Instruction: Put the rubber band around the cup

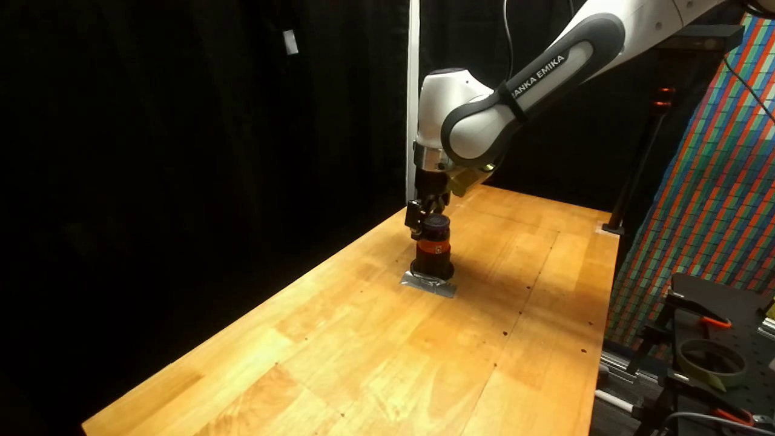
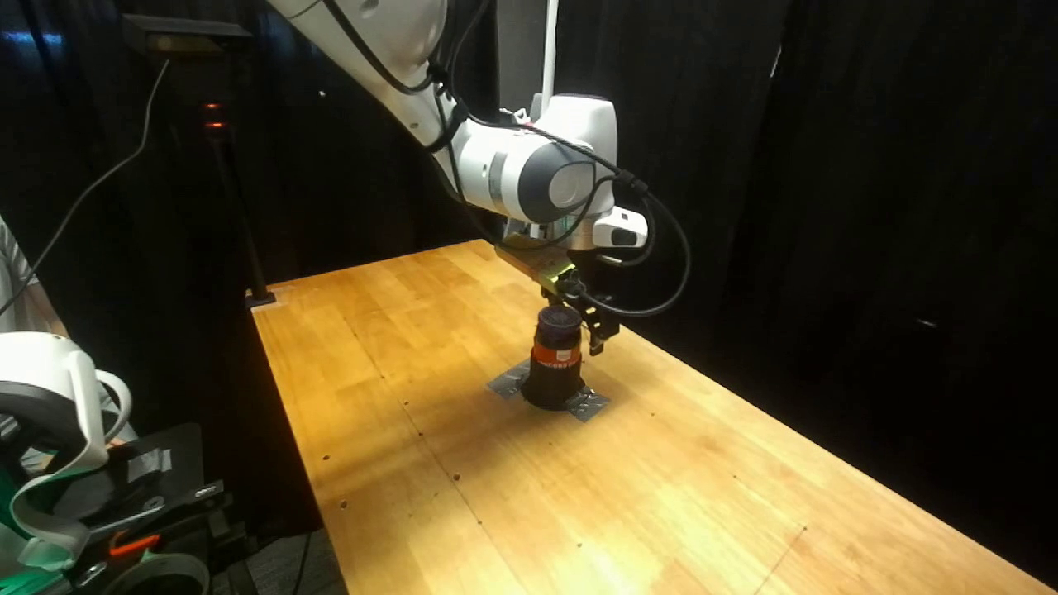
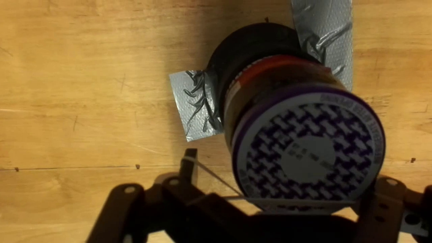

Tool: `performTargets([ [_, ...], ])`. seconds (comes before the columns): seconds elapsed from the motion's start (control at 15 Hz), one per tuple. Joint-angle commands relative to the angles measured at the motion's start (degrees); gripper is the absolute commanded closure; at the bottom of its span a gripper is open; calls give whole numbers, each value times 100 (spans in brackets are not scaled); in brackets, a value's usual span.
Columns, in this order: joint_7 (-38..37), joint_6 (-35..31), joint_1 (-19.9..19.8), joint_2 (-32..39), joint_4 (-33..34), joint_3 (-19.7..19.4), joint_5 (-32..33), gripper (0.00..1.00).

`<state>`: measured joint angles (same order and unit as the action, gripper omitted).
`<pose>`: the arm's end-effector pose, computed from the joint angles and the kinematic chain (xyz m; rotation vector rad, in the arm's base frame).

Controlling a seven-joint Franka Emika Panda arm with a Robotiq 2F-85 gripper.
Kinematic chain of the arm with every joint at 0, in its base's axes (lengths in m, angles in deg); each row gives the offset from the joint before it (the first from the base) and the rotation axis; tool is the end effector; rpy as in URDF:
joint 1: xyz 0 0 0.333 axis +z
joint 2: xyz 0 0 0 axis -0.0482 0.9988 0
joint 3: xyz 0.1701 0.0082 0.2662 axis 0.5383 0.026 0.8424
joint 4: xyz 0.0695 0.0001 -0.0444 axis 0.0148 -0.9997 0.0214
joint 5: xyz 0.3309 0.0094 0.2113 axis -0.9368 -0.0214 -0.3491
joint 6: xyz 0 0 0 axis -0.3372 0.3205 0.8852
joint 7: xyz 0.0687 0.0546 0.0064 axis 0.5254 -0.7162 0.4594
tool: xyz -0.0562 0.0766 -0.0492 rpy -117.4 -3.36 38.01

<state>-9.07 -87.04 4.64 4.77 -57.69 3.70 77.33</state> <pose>0.6877 0.1039 0.2400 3.1040 0.0580 0.1577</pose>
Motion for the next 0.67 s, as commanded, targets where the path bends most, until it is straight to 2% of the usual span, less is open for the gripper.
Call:
performTargets([
  [0.0, 40, 159, 10, -107, -121, -27, -92, 0],
  [0.33, 9, -67, -93, -560, -724, -5, -287, 0],
  [0.6, 207, -93, -270, -831, -1083, 142, -718, 0],
])
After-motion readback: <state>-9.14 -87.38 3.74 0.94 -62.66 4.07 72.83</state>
